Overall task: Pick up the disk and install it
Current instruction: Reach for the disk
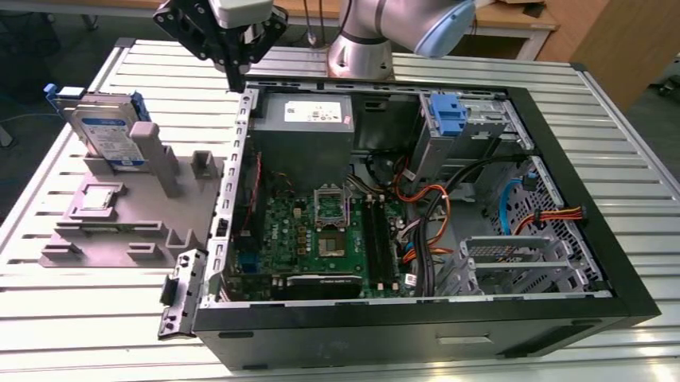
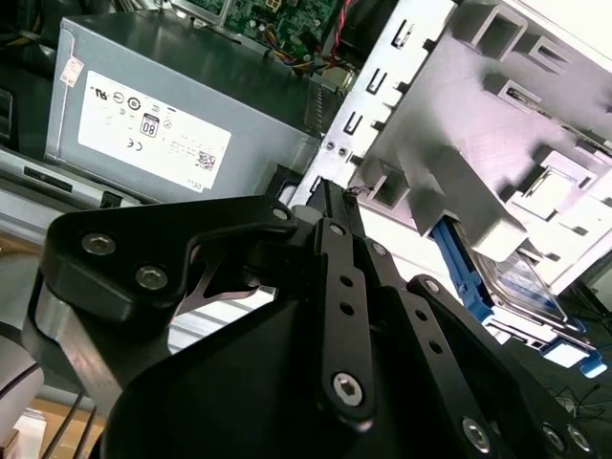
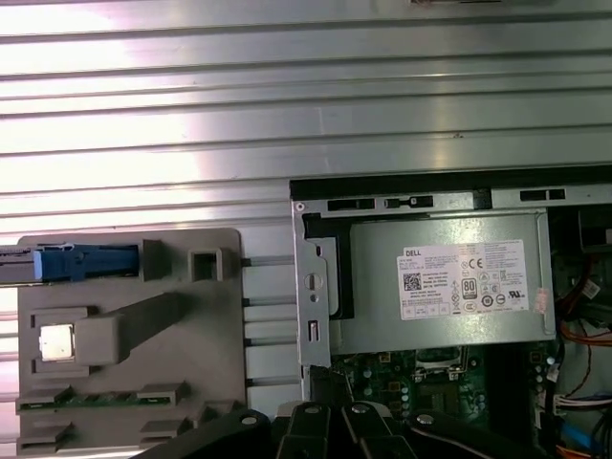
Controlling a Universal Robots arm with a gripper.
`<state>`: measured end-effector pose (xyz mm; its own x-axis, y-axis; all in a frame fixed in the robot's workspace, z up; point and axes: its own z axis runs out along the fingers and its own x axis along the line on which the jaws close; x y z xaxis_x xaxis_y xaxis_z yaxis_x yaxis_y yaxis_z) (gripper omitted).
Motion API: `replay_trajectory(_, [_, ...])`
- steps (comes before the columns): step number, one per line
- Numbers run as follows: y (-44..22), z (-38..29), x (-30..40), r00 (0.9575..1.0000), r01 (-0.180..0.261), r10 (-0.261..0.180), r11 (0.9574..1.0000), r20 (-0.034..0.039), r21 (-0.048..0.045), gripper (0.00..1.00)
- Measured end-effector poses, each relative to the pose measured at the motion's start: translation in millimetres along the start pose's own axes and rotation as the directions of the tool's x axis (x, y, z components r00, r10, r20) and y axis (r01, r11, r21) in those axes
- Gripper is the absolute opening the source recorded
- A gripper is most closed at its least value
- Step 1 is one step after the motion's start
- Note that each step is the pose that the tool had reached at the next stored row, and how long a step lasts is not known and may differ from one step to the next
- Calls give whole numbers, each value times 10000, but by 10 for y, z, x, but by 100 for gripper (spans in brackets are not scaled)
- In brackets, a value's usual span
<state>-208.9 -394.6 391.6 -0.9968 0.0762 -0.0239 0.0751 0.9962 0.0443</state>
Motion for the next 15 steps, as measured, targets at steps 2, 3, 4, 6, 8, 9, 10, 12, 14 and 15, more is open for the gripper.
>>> replay_trajectory(2, [-1, 0, 19, 10000, -1, 1, 10000, -7, 1, 10])
replay_trajectory(3, [-1, 0, 27, 10000, -1, 1, 10000, -9, 2, 10])
replay_trajectory(4, [-2, 1, 33, 10000, 0, 0, 10000, -9, 0, 10])
replay_trajectory(6, [-2, 1, 33, 10000, 1, -1, 10000, -9, 1, 10])
replay_trajectory(8, [-2, 0, 34, 10000, 0, 0, 10000, -10, 2, 10])
replay_trajectory(9, [-2, 0, 34, 10000, -1, 1, 10000, -10, 1, 10])
replay_trajectory(10, [-2, 1, 35, 10000, -1, 1, 10000, -9, 1, 10])
replay_trajectory(12, [-2, 0, 34, 10000, 0, 0, 10000, -10, 1, 10])
replay_trajectory(14, [-2, 0, 35, 10000, 0, 0, 10000, -9, 1, 10])
replay_trajectory(15, [-2, 0, 37, 10000, -1, 1, 10000, -9, 1, 10])
